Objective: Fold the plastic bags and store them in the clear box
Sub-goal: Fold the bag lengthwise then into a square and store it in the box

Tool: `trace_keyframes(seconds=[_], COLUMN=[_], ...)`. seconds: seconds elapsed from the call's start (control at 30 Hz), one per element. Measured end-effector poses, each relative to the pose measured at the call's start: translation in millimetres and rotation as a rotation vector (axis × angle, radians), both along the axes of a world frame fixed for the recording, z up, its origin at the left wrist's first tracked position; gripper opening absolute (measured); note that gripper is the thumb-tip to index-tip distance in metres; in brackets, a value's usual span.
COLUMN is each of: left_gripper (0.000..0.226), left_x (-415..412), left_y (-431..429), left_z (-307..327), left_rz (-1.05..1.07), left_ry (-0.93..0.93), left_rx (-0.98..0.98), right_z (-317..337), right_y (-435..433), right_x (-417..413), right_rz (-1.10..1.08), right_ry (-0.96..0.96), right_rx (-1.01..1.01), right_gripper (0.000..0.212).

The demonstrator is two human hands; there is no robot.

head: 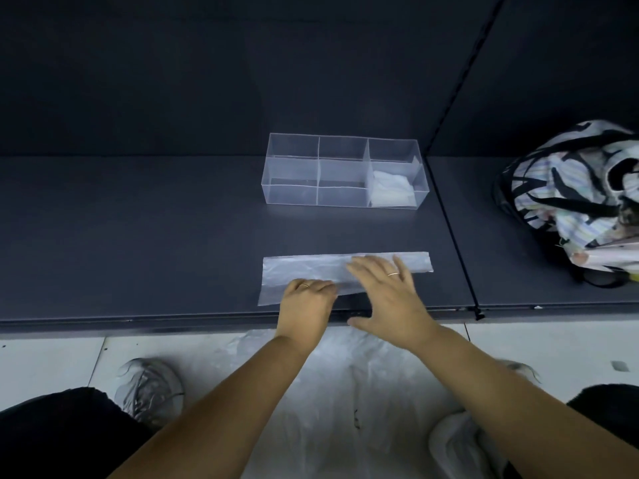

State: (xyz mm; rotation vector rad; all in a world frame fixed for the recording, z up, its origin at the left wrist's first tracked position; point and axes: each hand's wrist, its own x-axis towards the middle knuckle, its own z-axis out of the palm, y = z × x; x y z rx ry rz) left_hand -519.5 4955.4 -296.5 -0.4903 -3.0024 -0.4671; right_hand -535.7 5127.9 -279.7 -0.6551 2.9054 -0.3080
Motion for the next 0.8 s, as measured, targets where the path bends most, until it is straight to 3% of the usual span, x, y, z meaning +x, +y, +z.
trace_keyframes(seconds=[0.07,0.13,0.17,0.3,0.4,0.53,0.6,0.67,0.73,0.8], left_gripper=[0.023,0.015,0.016,0.012,0.015,0.014,0.012,0.017,0.025,0.034], left_x=[1,-2,-5,-19,-31,-35,-32,-27,-19,-12], left_y=[1,-5,-12,-56,-91,-107,-100,-85,-58,-27], left_z=[4,0,0,6,4,3,3,2,1,-5], left_rz=[0.021,0.040,0.051,0.291,0.458,0.605,0.672,0.634,0.432,0.181], left_ry=[-0.022,-0.068,-0.080,-0.227,-0.365,-0.368,-0.283,-0.055,0.129,0.131], left_rx=[-0.016,-0.049,-0.026,0.295,0.399,0.466,0.378,0.232,0.204,0.156], right_z=[-11,-14,-14,-15,-16,-19,-18,-18,-18,-17], right_y=[-8,-7,-5,10,9,2,-1,-4,-6,-8], right_x=[-3,-9,-12,-28,-35,-45,-49,-51,-52,-53], right_rz=[-0.027,-0.197,-0.295,-0.555,-0.715,-0.769,-0.771,-0.796,-0.816,-0.810], right_ry=[0.004,-0.015,-0.041,-0.243,-0.333,-0.283,-0.259,-0.260,-0.260,-0.247], right_rx=[-0.042,-0.227,-0.316,-0.485,-0.676,-0.565,-0.494,-0.464,-0.451,-0.414], right_gripper=[0.049,0.016,0.009,0.011,0.011,0.024,0.026,0.026,0.024,0.020])
